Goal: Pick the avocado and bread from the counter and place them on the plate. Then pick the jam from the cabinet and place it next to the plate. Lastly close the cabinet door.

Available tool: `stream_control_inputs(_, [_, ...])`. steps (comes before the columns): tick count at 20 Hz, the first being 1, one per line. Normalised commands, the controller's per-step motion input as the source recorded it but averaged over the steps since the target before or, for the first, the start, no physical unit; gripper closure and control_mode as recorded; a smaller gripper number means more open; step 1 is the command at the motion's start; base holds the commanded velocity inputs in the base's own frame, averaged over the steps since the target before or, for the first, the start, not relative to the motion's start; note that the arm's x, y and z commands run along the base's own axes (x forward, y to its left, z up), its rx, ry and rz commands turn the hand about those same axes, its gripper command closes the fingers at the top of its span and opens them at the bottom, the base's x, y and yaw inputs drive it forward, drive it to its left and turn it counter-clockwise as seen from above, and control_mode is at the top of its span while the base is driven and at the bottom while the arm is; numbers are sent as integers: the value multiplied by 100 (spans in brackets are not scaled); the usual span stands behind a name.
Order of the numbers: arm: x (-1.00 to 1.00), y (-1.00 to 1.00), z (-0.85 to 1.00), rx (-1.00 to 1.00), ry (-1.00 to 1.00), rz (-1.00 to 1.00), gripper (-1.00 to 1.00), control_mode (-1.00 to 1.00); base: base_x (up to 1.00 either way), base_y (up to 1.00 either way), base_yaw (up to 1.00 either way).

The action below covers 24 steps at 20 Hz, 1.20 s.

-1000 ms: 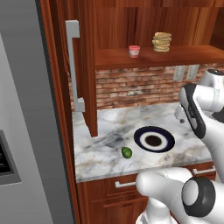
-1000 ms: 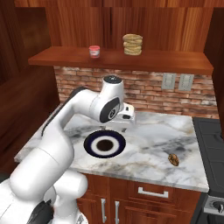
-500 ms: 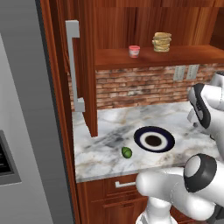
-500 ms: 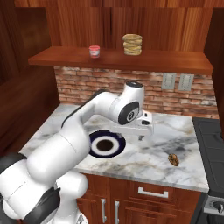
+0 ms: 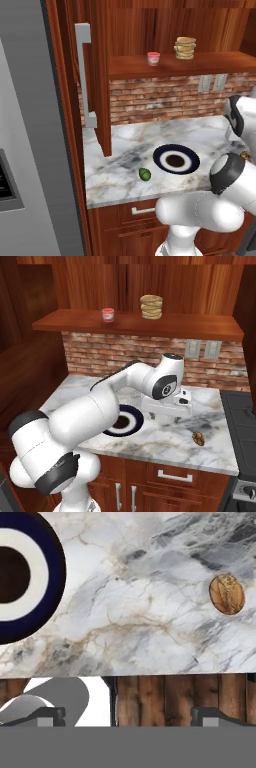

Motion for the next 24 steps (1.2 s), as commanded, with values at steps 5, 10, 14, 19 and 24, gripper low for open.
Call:
stream_control_inputs(5, [0,-30,-20,0,0,-1,-100,-100,0,0,0])
stream_control_inputs(10, [4,-25,-21,0,0,0,-100,-100,0,0,0])
stream_control_inputs(14, [14,-21,-23,0,0,0,-100,-100,0,0,0])
stream_control_inputs(19, [16,-28,-23,-1,0,0,-100,-100,0,0,0])
stream_control_inputs(24, [16,-30,-17,-2,0,0,-100,-100,0,0,0])
